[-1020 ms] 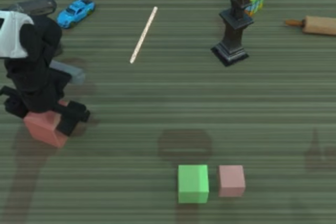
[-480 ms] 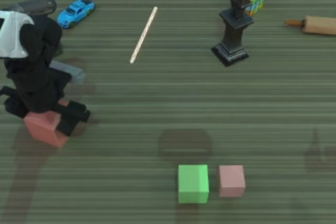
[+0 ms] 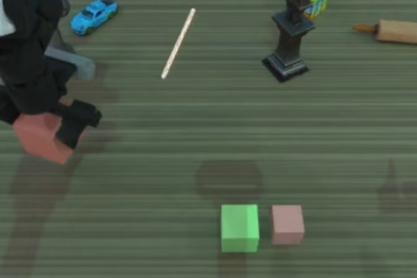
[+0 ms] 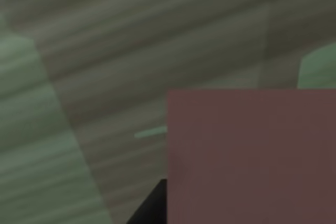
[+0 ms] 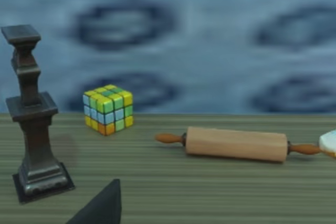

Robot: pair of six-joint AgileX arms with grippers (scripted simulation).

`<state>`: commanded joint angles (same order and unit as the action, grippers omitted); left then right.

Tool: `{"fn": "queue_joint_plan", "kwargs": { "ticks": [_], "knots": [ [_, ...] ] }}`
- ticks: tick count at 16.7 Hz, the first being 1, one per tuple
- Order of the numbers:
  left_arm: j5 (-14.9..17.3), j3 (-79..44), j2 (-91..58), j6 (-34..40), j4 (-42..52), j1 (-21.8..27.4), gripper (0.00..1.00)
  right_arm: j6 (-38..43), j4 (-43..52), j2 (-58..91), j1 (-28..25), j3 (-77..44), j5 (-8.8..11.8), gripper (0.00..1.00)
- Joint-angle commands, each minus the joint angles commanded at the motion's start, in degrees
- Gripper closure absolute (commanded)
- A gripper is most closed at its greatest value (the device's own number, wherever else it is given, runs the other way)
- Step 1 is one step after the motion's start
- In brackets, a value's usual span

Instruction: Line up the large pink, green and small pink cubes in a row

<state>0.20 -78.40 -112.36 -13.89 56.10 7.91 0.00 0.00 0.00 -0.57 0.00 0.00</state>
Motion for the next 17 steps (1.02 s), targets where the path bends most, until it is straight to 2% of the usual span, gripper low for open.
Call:
{"fn": "queue_joint_plan", "kwargs": {
  "ticks": [6, 9, 12, 17],
  "knots": [
    [0.0, -0.9, 0.9, 0.0, 1.5, 0.3, 1.00, 0.0, 0.0, 0.0, 0.0, 0.0, 0.0, 0.00],
    [0.0, -0.5, 1.6, 3.7, 1.7, 3.1, 1.00, 0.0, 0.0, 0.0, 0.0, 0.0, 0.0, 0.00],
    [0.0, 0.7, 2.9, 12.8, 2.3, 8.7, 1.00, 0.0, 0.0, 0.0, 0.0, 0.0, 0.0, 0.00],
    [0.0, 4.7, 6.6, 35.5, 3.3, 21.0, 1.00, 0.0, 0.0, 0.0, 0.0, 0.0, 0.0, 0.00]
  ]
}}
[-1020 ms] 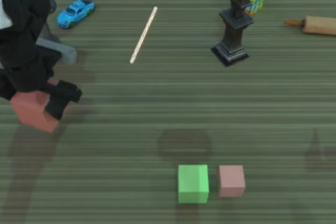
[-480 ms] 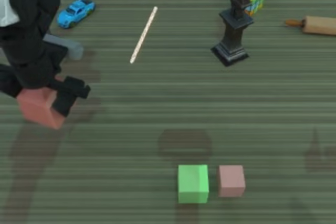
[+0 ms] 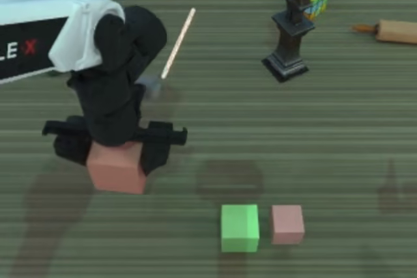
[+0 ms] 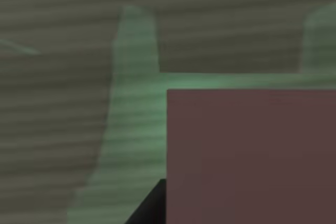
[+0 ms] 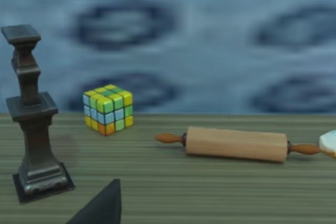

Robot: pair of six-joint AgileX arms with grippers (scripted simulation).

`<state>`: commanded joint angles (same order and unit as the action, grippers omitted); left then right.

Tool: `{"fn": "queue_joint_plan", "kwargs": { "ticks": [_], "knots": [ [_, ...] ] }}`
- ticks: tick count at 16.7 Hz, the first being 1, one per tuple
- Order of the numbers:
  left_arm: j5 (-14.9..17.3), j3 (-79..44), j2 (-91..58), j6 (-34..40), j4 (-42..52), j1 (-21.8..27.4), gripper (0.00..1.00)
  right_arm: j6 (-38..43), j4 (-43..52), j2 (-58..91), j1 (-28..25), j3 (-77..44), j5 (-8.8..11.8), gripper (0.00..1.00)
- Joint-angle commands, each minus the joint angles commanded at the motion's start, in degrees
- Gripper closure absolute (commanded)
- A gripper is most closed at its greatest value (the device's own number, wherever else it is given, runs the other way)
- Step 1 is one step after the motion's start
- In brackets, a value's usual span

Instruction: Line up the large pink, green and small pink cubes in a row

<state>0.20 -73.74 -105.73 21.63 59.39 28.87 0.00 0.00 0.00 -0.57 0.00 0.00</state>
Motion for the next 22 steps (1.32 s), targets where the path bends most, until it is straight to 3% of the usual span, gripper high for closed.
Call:
{"fn": "queue_joint_plan", "kwargs": {
  "ticks": [4, 7, 14, 22],
  "knots": [
    [-0.1, 3.1, 3.9, 14.6, 0.0, 8.9, 1.00, 0.0, 0.0, 0.0, 0.0, 0.0, 0.0, 0.00],
    [-0.2, 4.4, 5.8, 19.5, -0.3, 12.5, 1.00, 0.0, 0.0, 0.0, 0.0, 0.0, 0.0, 0.00],
    [-0.2, 4.9, 5.4, 19.7, -1.3, 12.6, 1.00, 0.0, 0.0, 0.0, 0.0, 0.0, 0.0, 0.00],
    [-0.2, 13.6, -0.4, 19.6, -16.0, 12.7, 1.00, 0.0, 0.0, 0.0, 0.0, 0.0, 0.0, 0.00]
  ]
}}
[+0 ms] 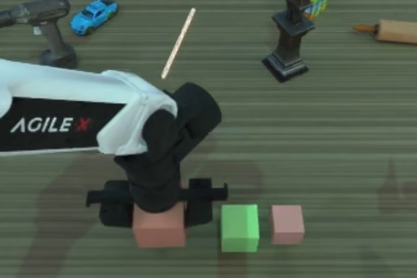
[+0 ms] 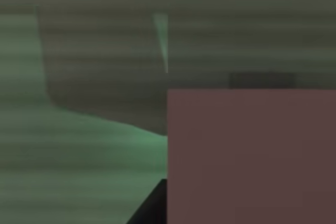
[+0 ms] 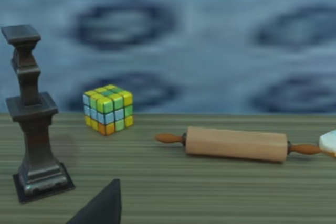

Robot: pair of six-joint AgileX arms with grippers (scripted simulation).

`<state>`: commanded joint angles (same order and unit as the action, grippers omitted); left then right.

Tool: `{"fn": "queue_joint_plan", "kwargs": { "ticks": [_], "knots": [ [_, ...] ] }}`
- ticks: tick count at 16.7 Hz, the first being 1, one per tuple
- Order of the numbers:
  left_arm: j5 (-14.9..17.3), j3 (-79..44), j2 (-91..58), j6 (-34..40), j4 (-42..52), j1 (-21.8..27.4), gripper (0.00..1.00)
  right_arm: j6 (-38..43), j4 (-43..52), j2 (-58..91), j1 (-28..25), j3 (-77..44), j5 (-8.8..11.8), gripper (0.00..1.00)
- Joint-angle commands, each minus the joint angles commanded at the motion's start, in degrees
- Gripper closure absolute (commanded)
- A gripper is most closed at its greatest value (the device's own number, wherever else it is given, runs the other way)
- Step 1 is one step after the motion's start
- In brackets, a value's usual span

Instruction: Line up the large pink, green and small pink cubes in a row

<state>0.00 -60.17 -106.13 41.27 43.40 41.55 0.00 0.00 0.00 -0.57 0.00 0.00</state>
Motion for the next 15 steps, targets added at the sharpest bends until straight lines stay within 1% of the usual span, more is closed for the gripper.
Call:
{"fn": "queue_joint_plan", "kwargs": {
  "ticks": [4, 15],
  "knots": [
    [0.0, 0.1, -0.1, 0.0, -0.2, 0.0, 1.00, 0.0, 0.0, 0.0, 0.0, 0.0, 0.0, 0.00],
    [0.0, 0.1, -0.1, 0.0, -0.2, 0.0, 0.17, 0.0, 0.0, 0.0, 0.0, 0.0, 0.0, 0.00]
  ]
}}
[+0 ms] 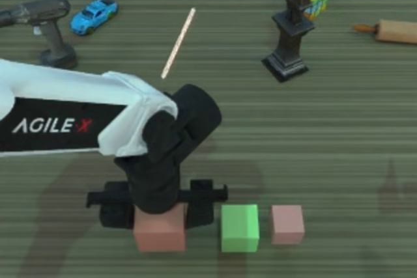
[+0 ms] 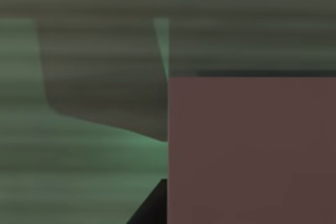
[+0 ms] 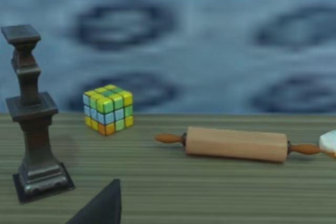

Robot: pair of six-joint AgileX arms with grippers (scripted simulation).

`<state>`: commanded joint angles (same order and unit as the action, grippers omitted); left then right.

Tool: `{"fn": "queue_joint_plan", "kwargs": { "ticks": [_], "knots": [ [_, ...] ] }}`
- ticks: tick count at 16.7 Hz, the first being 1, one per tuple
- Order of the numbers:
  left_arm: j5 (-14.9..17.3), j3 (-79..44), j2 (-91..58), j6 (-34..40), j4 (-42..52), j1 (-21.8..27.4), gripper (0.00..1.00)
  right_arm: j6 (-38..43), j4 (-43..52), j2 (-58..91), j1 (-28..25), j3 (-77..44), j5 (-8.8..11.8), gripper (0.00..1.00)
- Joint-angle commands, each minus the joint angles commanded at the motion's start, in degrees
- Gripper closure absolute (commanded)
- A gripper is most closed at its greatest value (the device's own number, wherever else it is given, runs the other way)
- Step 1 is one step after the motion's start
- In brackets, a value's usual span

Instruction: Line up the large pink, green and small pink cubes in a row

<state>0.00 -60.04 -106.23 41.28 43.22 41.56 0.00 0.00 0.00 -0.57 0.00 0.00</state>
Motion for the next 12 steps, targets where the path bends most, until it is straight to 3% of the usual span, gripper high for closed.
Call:
{"fn": "queue_joint_plan", "kwargs": {
  "ticks": [2, 3, 12],
  "knots": [
    [0.0, 0.0, 0.0, 0.0, 0.0, 0.0, 0.02, 0.0, 0.0, 0.0, 0.0, 0.0, 0.0, 0.00],
    [0.0, 0.0, 0.0, 0.0, 0.0, 0.0, 0.00, 0.0, 0.0, 0.0, 0.0, 0.0, 0.0, 0.00],
    [0.0, -0.2, 0.1, 0.0, 0.2, 0.0, 0.00, 0.0, 0.0, 0.0, 0.0, 0.0, 0.0, 0.00]
  ]
}}
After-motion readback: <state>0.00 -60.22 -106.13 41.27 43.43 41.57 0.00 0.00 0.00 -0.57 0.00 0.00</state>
